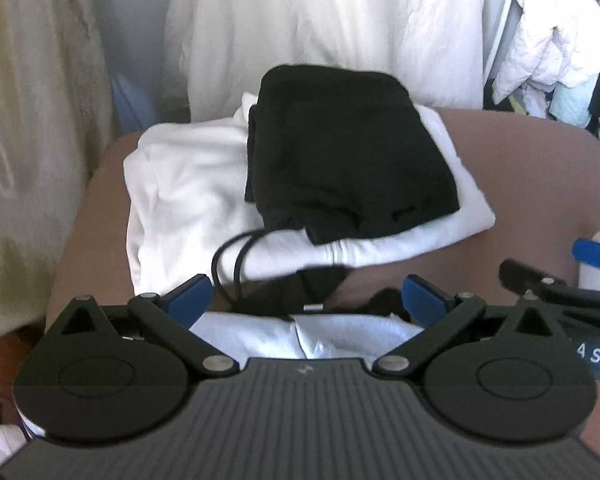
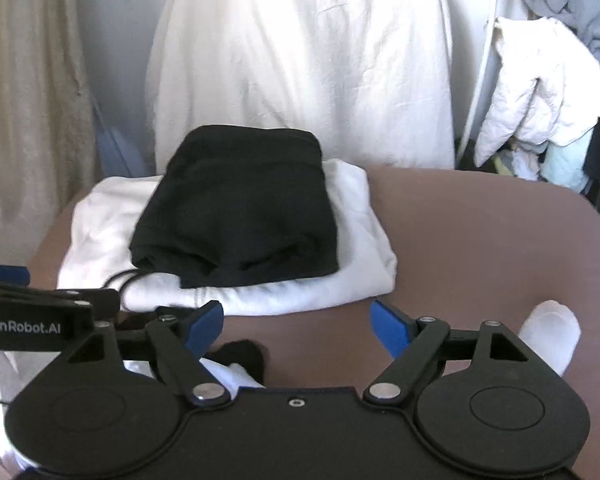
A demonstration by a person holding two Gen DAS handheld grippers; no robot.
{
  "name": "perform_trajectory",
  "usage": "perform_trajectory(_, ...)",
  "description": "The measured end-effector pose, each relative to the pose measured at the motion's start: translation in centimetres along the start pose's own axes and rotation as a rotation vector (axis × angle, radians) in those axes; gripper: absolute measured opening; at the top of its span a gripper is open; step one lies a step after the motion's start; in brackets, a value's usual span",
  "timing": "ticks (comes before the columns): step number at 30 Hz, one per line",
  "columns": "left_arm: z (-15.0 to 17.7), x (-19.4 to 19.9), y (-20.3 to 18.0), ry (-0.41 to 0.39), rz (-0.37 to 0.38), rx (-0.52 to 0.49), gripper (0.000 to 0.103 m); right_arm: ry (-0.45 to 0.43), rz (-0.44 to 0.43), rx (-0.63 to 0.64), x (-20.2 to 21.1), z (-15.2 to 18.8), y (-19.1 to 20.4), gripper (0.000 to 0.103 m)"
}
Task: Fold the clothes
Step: 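Open both tools to release the bundle and withdraw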
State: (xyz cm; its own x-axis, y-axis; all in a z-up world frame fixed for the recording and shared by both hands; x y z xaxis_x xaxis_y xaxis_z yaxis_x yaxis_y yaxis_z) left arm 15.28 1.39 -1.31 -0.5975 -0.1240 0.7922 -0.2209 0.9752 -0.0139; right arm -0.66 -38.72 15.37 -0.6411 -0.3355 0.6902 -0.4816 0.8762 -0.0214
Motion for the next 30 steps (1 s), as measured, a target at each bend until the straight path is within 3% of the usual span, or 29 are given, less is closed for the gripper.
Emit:
perform_trajectory(5,0.5,-1.3,-0.4,0.021,-0.065,-0.039,0.103,-0.036,0.033,0.065,-1.6,0.4,4.4,0.085)
perform_trajectory(9,0.6,-2.5,1.0,0.065,-0.067,0.007,0.103,-0.044,0.044,0.086,-2.7,0.5,6.6,0.085)
perform_trajectory(13,0.8,-3.5,1.7,0.092,-0.092,0.025,0.103,-0.036,0.034,0.051,-3.7,0.4,6.9,0.085)
perform_trajectory(20,0.9,-3.3,1.0,0.096,-0.180,-0.063,0.103,-0.061,0.053,0.061,-4.0,0.5,7.5,0.085)
perform_trajectory(30,1.0,-3.2,0.6,0.093,-0.169,-0.074,0.103,-0.052,0.032,-0.011,-3.6,1.1,7.0,0.086)
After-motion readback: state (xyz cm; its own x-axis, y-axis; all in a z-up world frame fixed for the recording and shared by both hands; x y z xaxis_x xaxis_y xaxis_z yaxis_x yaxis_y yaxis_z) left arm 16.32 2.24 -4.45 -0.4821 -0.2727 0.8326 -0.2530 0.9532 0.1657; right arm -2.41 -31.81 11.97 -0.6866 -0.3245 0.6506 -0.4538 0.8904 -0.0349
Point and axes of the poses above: each gripper's, at about its wrist camera, not at the fingertips, and x roughly against the way its jaws point, y to its left, z to its underside, the point moved 4 cm from there along -x, roughly the way its jaws point
